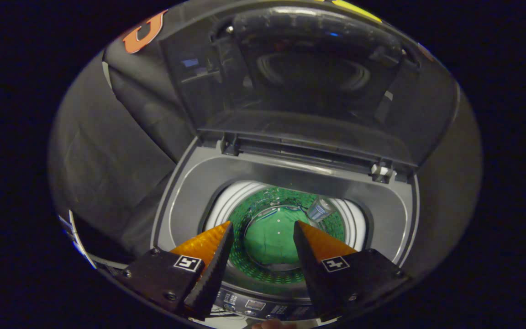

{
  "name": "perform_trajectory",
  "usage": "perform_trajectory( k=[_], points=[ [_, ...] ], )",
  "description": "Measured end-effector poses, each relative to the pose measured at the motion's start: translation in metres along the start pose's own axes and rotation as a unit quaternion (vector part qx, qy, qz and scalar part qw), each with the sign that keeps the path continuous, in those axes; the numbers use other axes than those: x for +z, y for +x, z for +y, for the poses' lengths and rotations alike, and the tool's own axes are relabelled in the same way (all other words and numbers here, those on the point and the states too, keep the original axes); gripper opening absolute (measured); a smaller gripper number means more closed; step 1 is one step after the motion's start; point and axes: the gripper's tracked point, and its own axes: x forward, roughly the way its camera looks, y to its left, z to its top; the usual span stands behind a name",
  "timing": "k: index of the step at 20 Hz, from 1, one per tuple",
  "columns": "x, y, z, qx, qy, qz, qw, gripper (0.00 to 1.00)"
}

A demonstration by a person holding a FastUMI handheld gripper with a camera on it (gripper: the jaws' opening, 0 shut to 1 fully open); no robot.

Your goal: Put the clothes into the washing machine and then close the washing machine lid.

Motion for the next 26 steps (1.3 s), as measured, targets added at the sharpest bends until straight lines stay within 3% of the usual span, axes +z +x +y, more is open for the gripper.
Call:
perform_trajectory(
  k=[4,9,14,18,26],
  points=[
    [0.048,-0.063,0.011,0.037,0.056,-0.067,0.996,0.81],
    [0.132,-0.157,0.019,0.08,0.101,-0.169,0.977,0.81],
    [0.212,-0.215,0.006,0.071,0.095,-0.25,0.961,0.82],
    [0.259,-0.197,-0.009,0.042,0.091,-0.262,0.96,0.83],
    [0.293,-0.119,-0.027,0.002,0.104,-0.213,0.971,0.83]
  ],
)
